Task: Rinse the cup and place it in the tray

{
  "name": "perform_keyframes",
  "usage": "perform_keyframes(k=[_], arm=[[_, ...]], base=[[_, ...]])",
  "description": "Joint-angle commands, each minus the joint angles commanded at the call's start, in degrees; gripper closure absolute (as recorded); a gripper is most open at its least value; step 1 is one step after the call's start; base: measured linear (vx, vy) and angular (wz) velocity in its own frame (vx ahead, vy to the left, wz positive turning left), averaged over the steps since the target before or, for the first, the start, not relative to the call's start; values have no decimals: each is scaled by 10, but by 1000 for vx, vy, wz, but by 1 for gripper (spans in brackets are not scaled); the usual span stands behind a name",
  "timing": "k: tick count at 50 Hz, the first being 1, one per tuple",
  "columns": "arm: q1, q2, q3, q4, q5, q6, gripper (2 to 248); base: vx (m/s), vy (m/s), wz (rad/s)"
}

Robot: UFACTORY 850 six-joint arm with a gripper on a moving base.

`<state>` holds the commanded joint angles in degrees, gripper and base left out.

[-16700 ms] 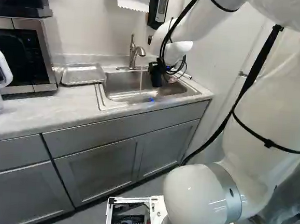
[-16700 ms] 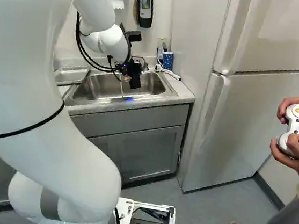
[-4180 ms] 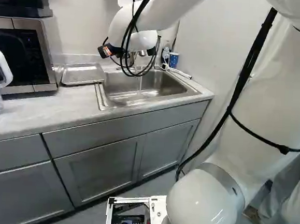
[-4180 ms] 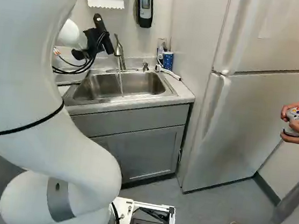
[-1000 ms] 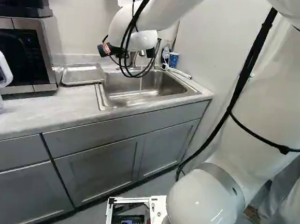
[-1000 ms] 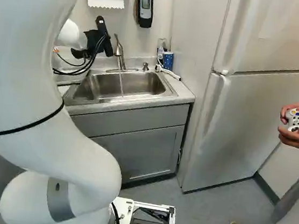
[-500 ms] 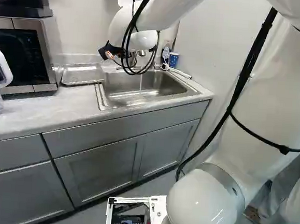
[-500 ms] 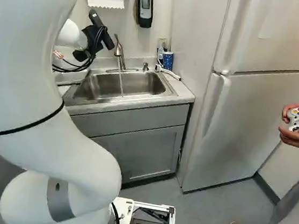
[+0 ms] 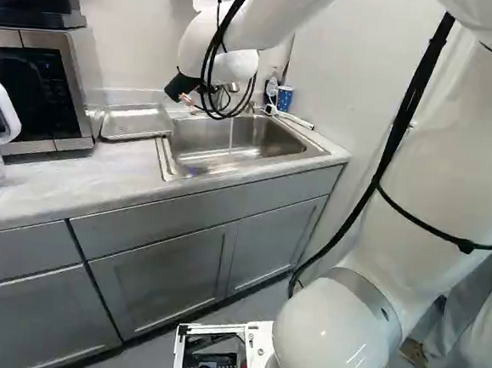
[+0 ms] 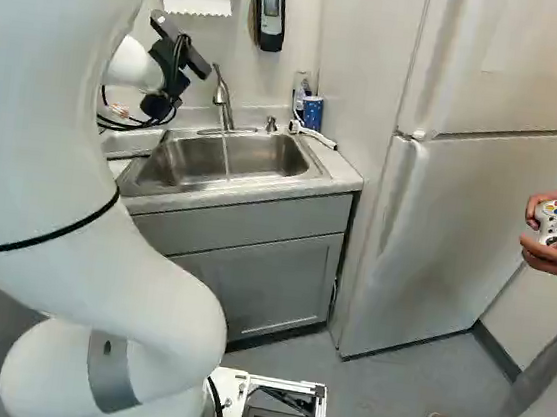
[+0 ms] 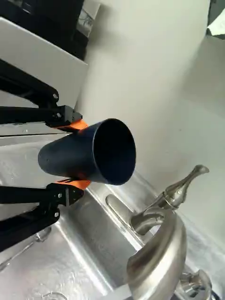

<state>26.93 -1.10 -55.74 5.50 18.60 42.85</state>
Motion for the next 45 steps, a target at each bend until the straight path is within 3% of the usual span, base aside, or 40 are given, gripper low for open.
perform_keyframes(k=[45], arm=[[0,0,0,0,0,-271,129]], base=[[0,0,0]])
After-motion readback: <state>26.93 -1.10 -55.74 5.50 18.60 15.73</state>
